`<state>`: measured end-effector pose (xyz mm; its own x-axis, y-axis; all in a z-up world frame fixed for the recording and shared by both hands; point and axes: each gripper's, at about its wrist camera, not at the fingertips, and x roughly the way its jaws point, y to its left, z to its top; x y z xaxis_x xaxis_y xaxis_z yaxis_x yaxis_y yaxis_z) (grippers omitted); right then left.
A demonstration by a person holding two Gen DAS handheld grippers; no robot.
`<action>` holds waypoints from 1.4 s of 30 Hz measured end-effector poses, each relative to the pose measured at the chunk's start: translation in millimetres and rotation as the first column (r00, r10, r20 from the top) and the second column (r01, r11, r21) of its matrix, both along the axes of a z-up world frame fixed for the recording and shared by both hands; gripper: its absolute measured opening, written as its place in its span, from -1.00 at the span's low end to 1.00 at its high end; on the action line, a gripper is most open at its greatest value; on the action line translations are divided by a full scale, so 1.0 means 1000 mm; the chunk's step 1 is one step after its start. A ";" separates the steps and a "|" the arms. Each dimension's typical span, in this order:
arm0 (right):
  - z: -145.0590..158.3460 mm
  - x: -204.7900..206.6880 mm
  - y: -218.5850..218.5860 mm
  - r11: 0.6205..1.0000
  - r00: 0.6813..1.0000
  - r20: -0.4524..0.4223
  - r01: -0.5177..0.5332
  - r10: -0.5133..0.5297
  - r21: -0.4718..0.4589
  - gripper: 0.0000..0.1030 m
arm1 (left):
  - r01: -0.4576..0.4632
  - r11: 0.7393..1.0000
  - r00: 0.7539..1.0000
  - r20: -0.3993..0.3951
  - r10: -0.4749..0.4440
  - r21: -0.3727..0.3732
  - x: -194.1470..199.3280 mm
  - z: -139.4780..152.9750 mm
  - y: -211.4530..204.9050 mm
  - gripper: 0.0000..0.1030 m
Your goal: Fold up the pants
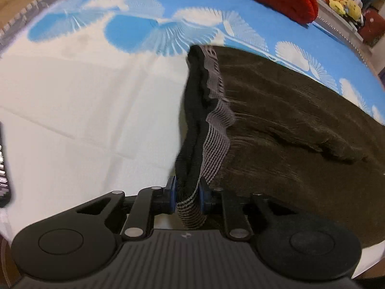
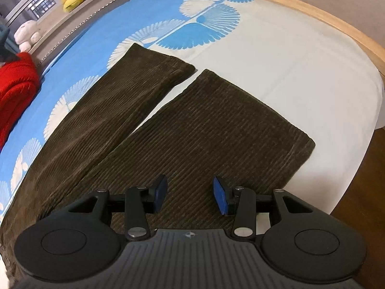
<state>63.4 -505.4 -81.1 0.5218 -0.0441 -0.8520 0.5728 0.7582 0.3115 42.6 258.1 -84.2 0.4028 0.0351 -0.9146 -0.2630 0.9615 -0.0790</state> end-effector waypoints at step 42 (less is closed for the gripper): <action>0.060 0.020 0.071 0.925 0.908 0.259 -0.254 0.329 -0.282 0.00 | 0.147 0.969 0.955 0.226 -0.191 0.199 0.043 0.047 -0.125 0.50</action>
